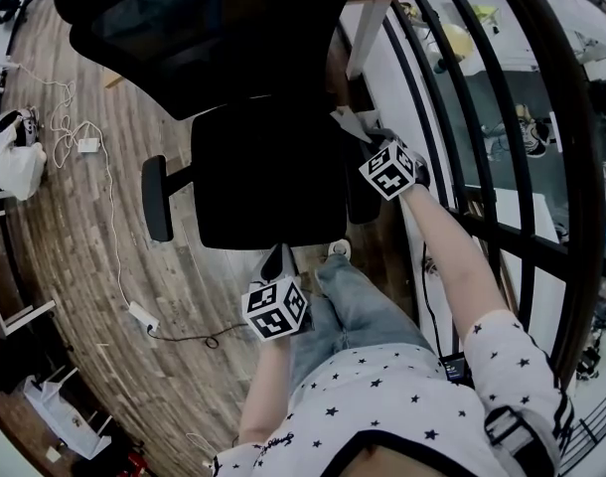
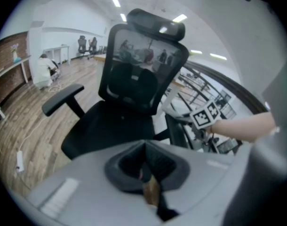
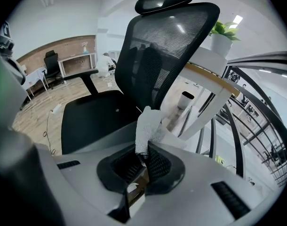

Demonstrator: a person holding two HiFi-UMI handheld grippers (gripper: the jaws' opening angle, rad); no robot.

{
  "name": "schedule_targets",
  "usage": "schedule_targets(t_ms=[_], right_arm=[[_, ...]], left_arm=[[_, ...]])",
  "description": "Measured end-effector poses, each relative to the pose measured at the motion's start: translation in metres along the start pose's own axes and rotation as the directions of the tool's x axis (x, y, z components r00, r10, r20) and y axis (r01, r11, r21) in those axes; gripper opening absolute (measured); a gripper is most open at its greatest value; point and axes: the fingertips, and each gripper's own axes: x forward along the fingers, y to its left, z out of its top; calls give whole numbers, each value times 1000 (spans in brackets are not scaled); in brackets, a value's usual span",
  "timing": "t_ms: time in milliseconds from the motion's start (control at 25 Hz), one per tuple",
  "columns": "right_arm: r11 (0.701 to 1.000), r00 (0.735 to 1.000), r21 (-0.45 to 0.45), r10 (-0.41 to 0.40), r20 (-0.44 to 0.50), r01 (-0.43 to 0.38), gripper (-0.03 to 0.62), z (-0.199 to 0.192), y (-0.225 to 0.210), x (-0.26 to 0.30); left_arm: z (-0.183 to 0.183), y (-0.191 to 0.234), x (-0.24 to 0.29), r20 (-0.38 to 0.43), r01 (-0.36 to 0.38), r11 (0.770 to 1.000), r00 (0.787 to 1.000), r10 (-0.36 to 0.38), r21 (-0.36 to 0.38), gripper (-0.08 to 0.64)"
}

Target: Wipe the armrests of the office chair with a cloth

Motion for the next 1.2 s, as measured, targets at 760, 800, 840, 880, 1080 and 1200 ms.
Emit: schedule_targets(t_ms=[760, 800, 840, 880, 1080, 1200], right_arm=[[1000, 1000, -30, 10, -16, -10, 28, -7, 28, -13], [999, 1000, -31, 11, -17, -12, 28, -8, 31, -14], [999, 1000, -32, 12, -17, -13, 28, -10, 33, -15], [999, 1000, -35, 13, -18, -13, 27, -11, 35, -17], [999, 1000, -36, 15, -18, -15, 28, -18, 46, -26], [999, 1000, -34, 15, -19, -16, 28, -21, 54, -33]], left_arm=[[-6, -2, -12, -2, 29, 999, 1000, -29, 21, 3], [-7, -2, -12, -1, 31, 999, 1000, -31, 22, 3], [-8, -2, -14, -1, 31, 999, 1000, -31, 22, 3], [-9, -2, -15, 0, 32, 999, 999, -32, 23, 3], [-13, -5, -21, 2, 39, 999, 999, -39, 26, 3], [-15, -6, -26, 4, 43, 999, 999, -44, 29, 3]])
